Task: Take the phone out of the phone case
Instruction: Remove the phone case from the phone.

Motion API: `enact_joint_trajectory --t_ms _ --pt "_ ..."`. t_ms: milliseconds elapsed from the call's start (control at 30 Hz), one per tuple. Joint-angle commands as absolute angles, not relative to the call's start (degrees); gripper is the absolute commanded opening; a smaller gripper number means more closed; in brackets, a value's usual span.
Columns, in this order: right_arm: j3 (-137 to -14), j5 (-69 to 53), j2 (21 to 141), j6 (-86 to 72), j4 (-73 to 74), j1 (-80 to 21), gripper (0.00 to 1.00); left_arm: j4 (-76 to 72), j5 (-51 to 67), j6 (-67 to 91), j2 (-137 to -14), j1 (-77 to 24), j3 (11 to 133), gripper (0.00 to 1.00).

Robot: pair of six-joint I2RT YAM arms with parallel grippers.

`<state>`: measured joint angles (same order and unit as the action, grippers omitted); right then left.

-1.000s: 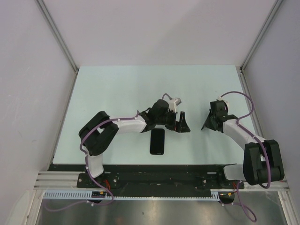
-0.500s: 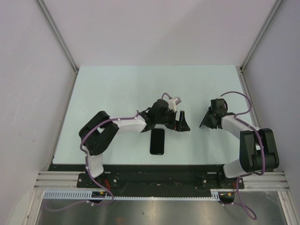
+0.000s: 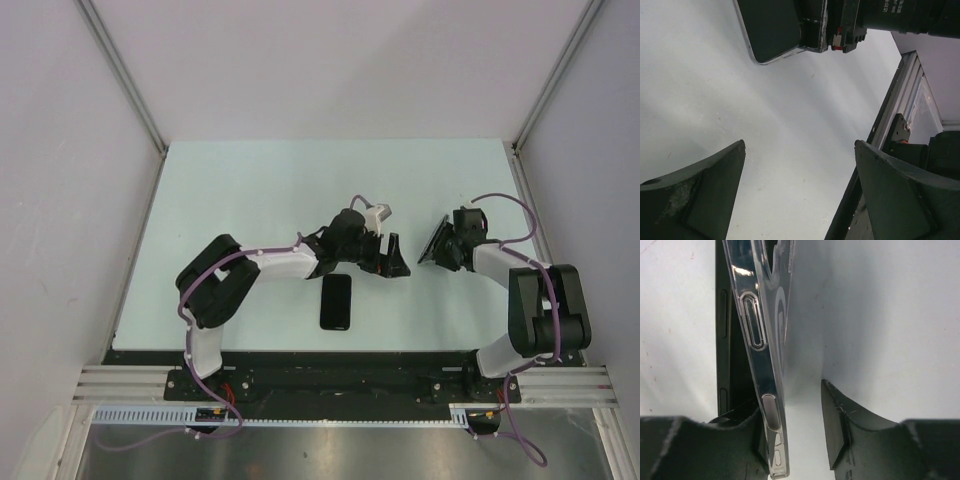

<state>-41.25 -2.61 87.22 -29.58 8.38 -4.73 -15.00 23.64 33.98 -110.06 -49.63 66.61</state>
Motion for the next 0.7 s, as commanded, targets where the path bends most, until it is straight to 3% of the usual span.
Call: enact_joint_trajectory --t_ms 0,33,67,467,667 --pt "-38.9 -4.0 91.6 -28.6 11.7 -5.2 0.38 -16.5 24.0 33.0 -110.6 -50.3 68.6 0.93" --pt "-38.9 -3.9 91.8 -28.7 11.6 -5.2 0.28 -16.5 23.9 33.0 -110.3 -50.3 68.6 0.93" --pt "-38.9 -3.7 91.7 -28.7 11.5 -5.3 0.0 -16.5 23.4 32.8 -110.0 -50.3 68.6 0.94" --pt "-42.3 -0.2 81.5 -30.5 25.6 -9.5 0.0 -15.5 20.0 28.1 -111.7 -51.5 71.3 0.9" --pt "-42.4 -4.1 78.5 -31.6 28.1 -7.7 0.0 -42.0 11.6 22.3 -108.2 -55.1 58.5 0.89"
